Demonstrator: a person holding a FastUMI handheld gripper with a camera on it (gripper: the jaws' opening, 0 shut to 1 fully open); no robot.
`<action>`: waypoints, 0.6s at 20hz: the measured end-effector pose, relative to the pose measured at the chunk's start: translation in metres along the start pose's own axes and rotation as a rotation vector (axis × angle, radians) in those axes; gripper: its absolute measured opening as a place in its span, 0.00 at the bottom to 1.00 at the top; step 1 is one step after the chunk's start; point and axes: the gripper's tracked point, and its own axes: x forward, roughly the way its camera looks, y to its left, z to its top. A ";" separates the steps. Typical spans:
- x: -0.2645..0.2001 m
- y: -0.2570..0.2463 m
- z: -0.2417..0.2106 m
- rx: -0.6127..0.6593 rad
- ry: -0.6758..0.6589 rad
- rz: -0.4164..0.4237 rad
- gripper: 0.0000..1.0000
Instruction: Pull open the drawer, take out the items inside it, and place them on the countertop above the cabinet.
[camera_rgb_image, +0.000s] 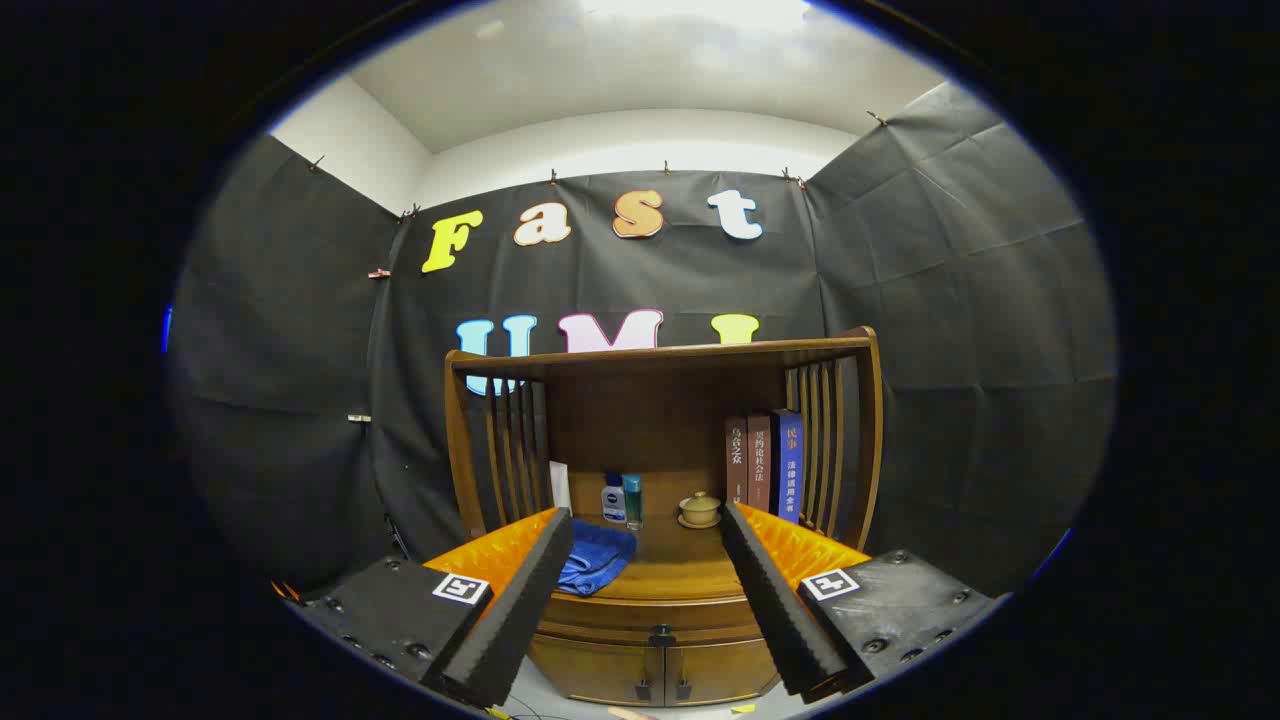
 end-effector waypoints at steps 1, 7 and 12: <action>-0.001 0.000 0.002 0.000 -0.002 0.003 0.98; -0.003 -0.001 0.011 0.021 -0.027 0.011 0.98; -0.003 0.000 0.010 0.020 -0.016 0.010 0.98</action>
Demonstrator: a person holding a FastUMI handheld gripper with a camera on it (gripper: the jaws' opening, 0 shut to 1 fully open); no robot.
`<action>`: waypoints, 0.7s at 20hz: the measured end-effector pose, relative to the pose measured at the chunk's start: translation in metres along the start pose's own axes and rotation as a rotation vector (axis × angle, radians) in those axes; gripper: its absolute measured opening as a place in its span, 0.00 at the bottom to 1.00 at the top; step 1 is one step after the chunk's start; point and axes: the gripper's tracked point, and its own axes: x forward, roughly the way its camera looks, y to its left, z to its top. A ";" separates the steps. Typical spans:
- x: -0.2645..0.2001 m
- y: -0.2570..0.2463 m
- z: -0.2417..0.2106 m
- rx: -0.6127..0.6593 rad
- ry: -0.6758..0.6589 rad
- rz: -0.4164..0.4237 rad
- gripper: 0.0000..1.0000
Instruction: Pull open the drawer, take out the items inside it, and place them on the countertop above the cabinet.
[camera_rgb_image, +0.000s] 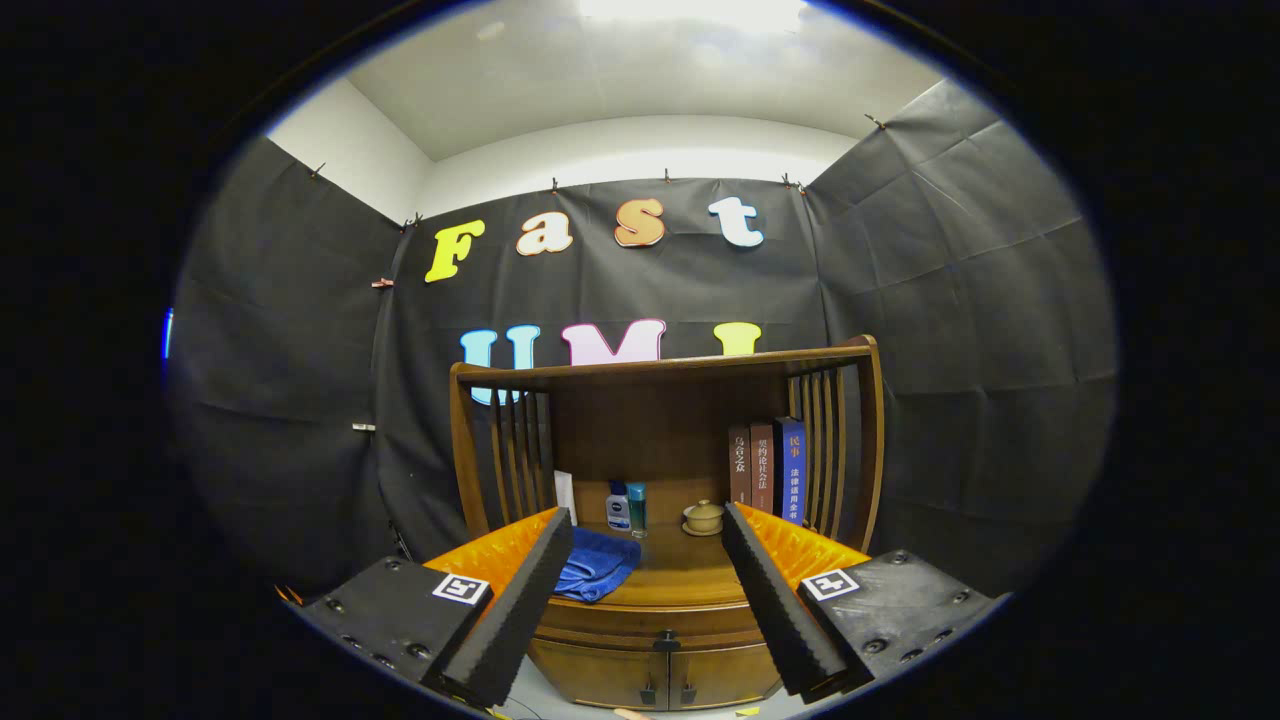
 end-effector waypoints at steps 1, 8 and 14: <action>0.001 0.001 0.001 0.001 0.000 0.001 0.98; 0.003 0.004 -0.003 -0.007 0.013 0.018 0.98; 0.005 0.000 -0.010 -0.003 0.015 0.013 0.98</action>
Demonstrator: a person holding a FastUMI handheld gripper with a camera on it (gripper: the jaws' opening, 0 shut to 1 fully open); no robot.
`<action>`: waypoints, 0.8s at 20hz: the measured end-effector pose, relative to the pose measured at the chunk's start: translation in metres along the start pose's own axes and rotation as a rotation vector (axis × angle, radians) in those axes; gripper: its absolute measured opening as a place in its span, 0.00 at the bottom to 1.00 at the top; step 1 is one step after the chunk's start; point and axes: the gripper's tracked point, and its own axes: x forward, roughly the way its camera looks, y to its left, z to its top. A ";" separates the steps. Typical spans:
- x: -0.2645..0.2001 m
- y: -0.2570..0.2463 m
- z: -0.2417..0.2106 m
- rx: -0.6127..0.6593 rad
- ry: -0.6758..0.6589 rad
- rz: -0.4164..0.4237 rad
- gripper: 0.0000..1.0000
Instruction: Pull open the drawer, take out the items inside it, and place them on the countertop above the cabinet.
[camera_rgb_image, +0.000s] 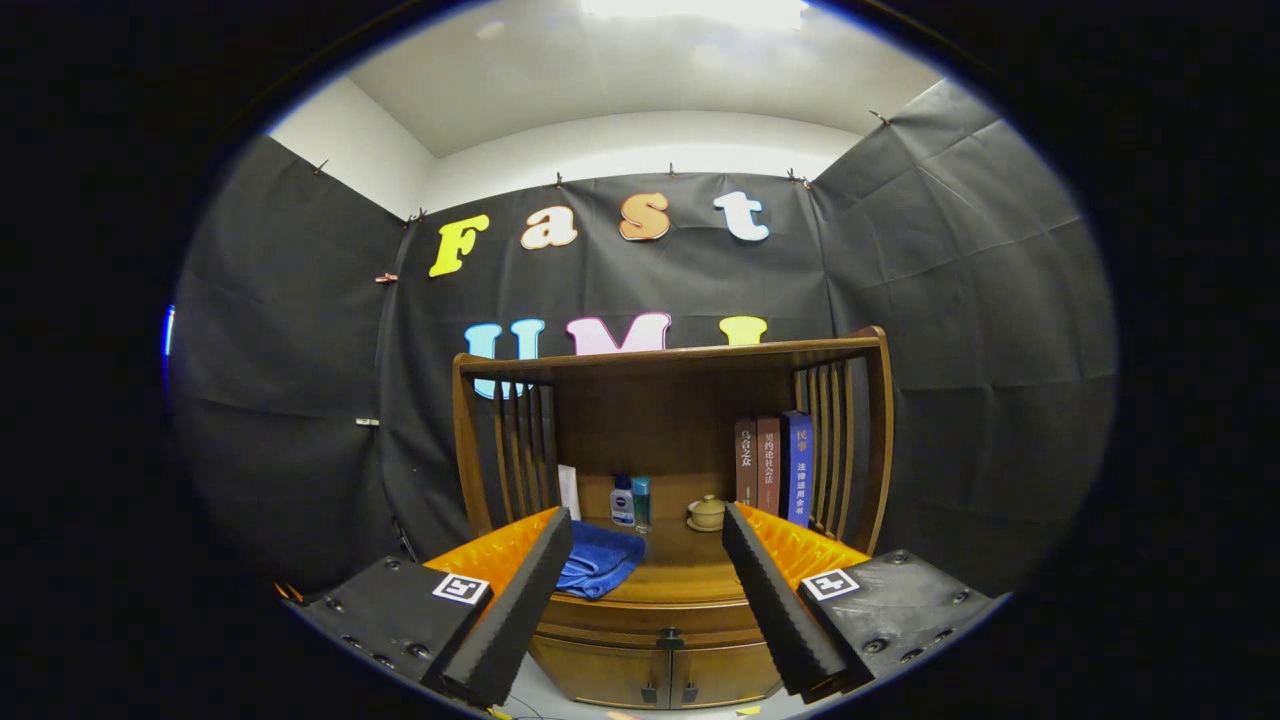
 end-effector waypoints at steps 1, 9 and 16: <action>0.001 0.000 -0.003 0.001 0.000 0.001 0.98; 0.023 -0.005 -0.078 0.027 0.101 0.004 0.98; 0.047 -0.017 -0.153 0.009 0.177 -0.051 0.98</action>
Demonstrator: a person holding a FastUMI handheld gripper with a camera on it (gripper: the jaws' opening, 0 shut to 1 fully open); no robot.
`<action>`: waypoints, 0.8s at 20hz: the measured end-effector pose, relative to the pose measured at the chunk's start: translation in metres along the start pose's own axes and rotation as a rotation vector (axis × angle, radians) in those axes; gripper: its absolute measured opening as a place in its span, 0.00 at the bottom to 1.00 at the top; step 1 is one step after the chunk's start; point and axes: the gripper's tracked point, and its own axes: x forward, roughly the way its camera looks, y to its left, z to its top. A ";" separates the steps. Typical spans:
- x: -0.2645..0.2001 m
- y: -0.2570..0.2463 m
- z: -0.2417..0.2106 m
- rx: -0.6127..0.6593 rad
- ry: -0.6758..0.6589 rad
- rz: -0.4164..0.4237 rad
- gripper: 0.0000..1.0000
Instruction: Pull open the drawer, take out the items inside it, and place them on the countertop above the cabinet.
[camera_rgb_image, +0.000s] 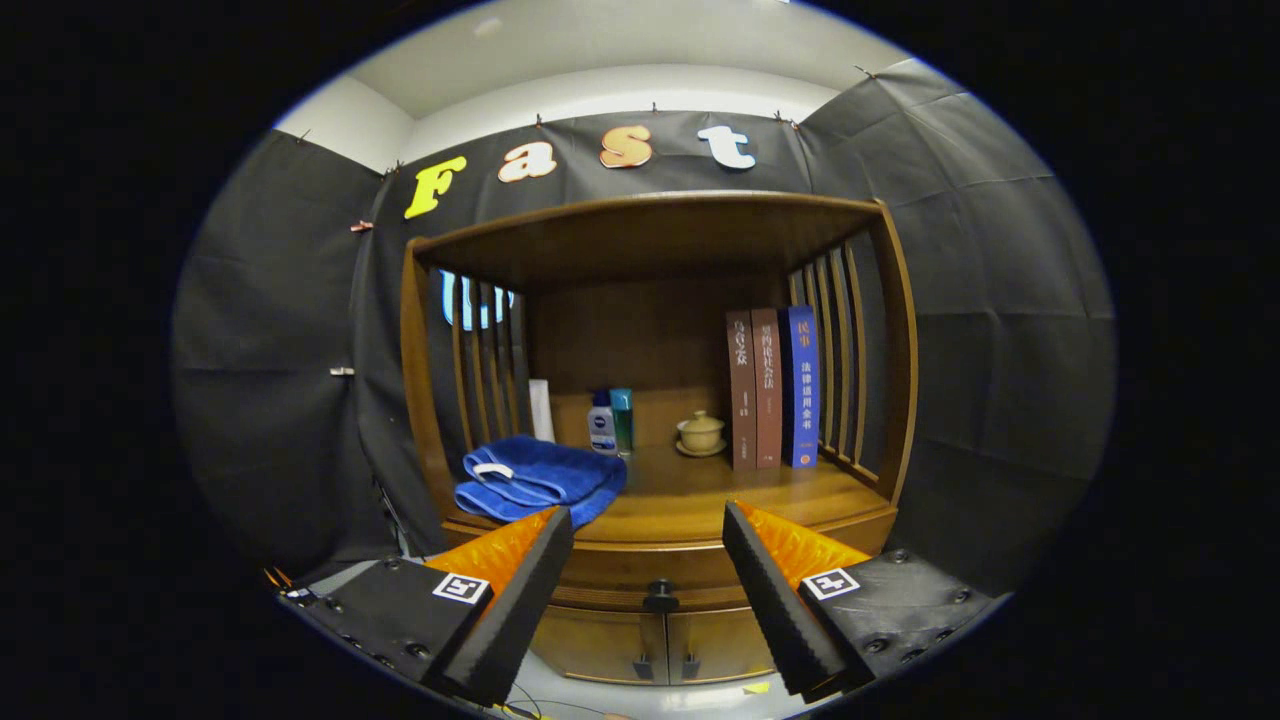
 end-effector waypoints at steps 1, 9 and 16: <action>0.006 0.001 -0.010 0.001 0.015 -0.001 0.98; 0.059 -0.005 -0.098 0.031 0.180 -0.024 0.98; 0.093 -0.005 -0.148 0.047 0.269 -0.058 0.99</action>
